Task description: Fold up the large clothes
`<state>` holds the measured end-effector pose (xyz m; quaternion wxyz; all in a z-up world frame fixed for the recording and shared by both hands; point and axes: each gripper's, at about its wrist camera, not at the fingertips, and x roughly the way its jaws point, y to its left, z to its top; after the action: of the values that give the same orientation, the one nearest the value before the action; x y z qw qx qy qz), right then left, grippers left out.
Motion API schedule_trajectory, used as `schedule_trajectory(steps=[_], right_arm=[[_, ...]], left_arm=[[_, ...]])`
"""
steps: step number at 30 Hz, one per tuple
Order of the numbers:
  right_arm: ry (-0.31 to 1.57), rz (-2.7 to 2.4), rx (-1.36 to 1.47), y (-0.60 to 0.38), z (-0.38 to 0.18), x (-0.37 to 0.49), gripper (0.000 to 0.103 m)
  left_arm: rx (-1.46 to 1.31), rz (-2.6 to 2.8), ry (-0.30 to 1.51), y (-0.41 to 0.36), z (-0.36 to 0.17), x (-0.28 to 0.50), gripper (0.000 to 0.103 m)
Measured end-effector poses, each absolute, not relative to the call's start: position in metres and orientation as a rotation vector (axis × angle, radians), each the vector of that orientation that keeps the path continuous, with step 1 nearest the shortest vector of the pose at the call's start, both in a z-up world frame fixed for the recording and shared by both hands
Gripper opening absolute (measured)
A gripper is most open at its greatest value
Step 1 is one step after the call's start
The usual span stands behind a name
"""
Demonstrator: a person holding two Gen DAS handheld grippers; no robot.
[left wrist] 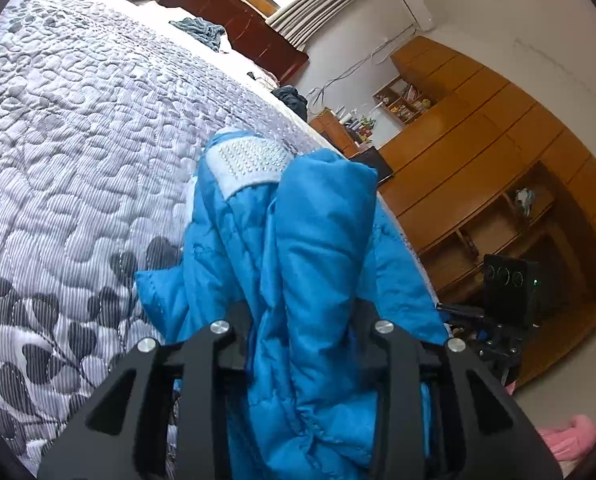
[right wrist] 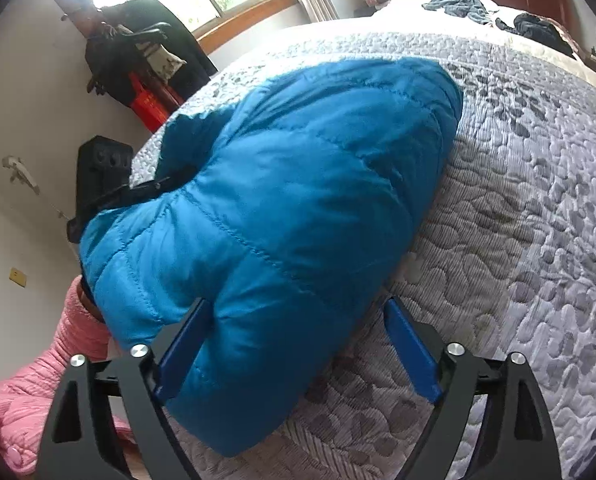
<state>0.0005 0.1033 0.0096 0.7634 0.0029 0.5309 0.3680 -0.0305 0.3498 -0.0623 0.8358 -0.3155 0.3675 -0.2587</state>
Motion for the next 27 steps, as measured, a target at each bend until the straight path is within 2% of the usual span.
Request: schedule_trajectory(steps=[5,6,7,15,20,23,25,27], right_arm=[[1.181,0.794,0.049,0.100,0.003,0.001,0.091],[1.177,0.790,0.048,0.099,0.005,0.000,0.091],[1.170,0.784,0.046,0.098,0.009,-0.002,0.090],[1.144,0.808,0.057,0.093,0.032,-0.025,0.090],[1.143,0.822,0.039,0.097,0.034,-0.036,0.090],[1.142,0.829,0.042,0.097,0.034,-0.039,0.090],[1.137,0.830,0.042,0.097,0.035,-0.041,0.090],[1.133,0.833,0.043,0.097,0.035,-0.042,0.090]], left_arm=[[-0.632,-0.480,0.803,0.351,-0.043,-0.039,0.042],[-0.609,-0.444,0.803,0.353,-0.035,-0.044,0.049],[-0.575,-0.399,0.790,0.357,-0.025,-0.052,0.052],[-0.478,-0.382,0.683,0.350,0.041,-0.132,0.057],[-0.431,-0.412,0.727,0.321,0.046,-0.153,0.060],[-0.471,-0.425,0.768,0.316,0.034,-0.151,0.051],[-0.502,-0.453,0.793,0.316,0.027,-0.152,0.024],[-0.519,-0.451,0.797,0.319,0.024,-0.153,0.019]])
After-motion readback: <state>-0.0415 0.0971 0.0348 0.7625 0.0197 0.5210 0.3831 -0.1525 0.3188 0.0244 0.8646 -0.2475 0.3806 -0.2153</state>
